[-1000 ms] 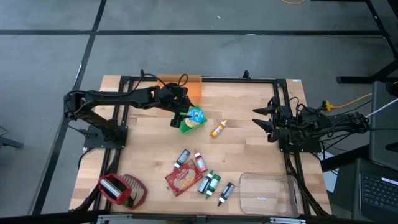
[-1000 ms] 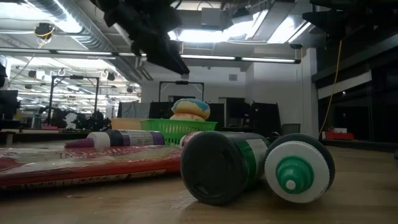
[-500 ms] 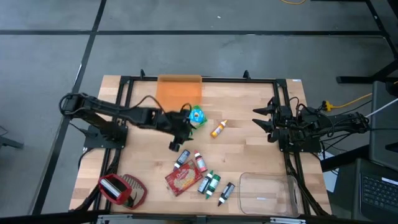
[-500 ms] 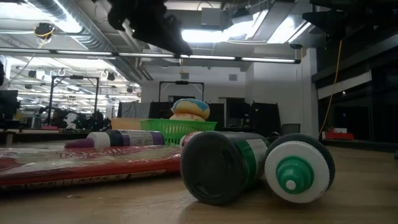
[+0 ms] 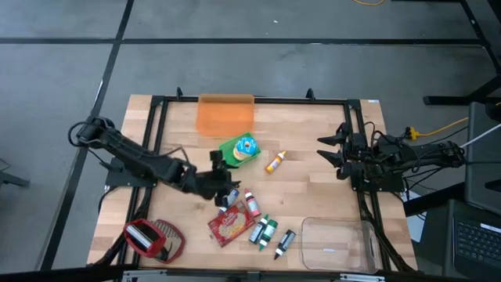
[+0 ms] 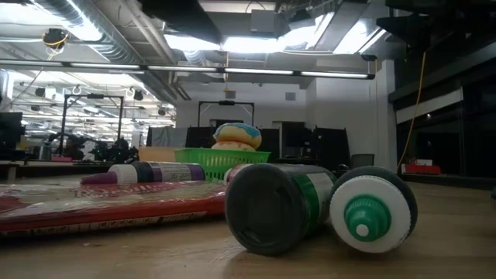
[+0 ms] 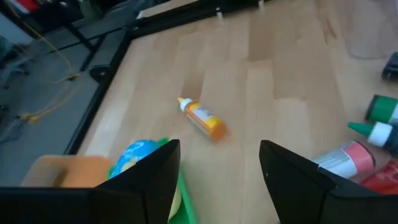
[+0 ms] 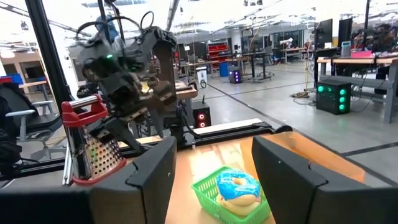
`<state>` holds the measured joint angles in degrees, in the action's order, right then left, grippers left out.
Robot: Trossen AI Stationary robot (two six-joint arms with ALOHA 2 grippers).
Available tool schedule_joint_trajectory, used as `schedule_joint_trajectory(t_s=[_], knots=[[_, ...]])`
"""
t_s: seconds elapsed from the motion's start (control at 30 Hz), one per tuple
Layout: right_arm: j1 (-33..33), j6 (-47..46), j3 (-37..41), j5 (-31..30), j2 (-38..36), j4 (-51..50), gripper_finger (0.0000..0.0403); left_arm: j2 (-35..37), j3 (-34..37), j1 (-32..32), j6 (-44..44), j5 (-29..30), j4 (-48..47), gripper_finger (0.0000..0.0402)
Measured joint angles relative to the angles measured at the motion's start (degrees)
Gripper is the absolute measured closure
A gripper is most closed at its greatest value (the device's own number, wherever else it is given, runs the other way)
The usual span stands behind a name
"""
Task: Pick & Place Food Item
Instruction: Put the red popcorn bag into the orange bin
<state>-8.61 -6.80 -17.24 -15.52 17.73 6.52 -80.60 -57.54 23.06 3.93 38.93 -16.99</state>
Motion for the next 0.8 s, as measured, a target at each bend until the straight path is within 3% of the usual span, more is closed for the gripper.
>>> schedule_joint_trajectory(t_s=[0.1,0.3,0.8], knots=[[0.0,-1.5,0.0,0.0,0.4,0.0,0.0190,0.0,0.0,4.1,4.2,3.2,-3.3,0.0187],[0.0,-2.7,0.0,2.1,1.5,0.1,0.0190,-0.5,0.0,10.2,14.8,1.2,-6.1,0.0185],[0.0,-2.6,0.0,5.9,2.1,0.1,0.0190,-10.6,-1.2,20.3,22.3,-5.9,-4.4,0.0196]])
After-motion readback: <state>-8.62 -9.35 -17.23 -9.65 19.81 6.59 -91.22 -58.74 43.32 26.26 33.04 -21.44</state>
